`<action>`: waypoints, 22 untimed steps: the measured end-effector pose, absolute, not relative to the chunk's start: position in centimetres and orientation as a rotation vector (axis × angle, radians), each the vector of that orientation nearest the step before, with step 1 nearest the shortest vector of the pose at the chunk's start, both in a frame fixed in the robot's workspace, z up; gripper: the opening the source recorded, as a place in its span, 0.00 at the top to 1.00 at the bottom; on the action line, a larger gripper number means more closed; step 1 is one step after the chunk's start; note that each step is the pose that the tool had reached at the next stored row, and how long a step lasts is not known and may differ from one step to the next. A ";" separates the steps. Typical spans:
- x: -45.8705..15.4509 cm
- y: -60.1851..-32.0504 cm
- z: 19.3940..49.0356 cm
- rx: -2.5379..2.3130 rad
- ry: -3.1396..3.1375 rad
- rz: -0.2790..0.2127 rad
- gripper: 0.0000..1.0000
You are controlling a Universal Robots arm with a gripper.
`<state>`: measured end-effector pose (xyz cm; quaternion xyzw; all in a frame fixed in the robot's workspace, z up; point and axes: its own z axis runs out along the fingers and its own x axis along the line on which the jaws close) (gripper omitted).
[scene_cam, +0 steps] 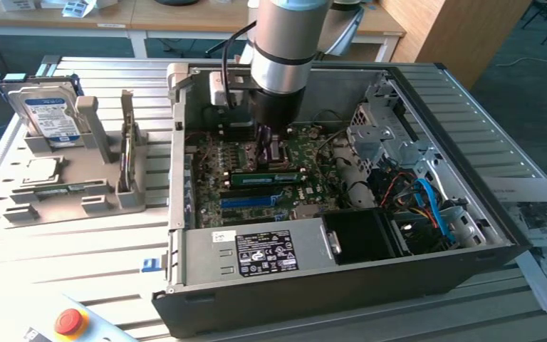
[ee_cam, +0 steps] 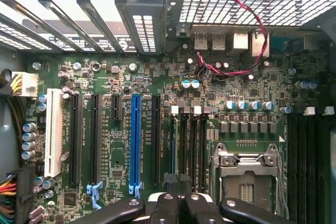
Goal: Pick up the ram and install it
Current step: 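Press down the ram until it locks into place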
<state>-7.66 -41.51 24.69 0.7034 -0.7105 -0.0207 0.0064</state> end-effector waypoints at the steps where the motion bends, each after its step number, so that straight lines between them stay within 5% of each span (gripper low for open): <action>1: -7.7 -41.5 24.6 2.201 -2.223 -0.065 0.90; 22: -7.7 -41.5 23.6 2.201 -2.223 -0.065 0.90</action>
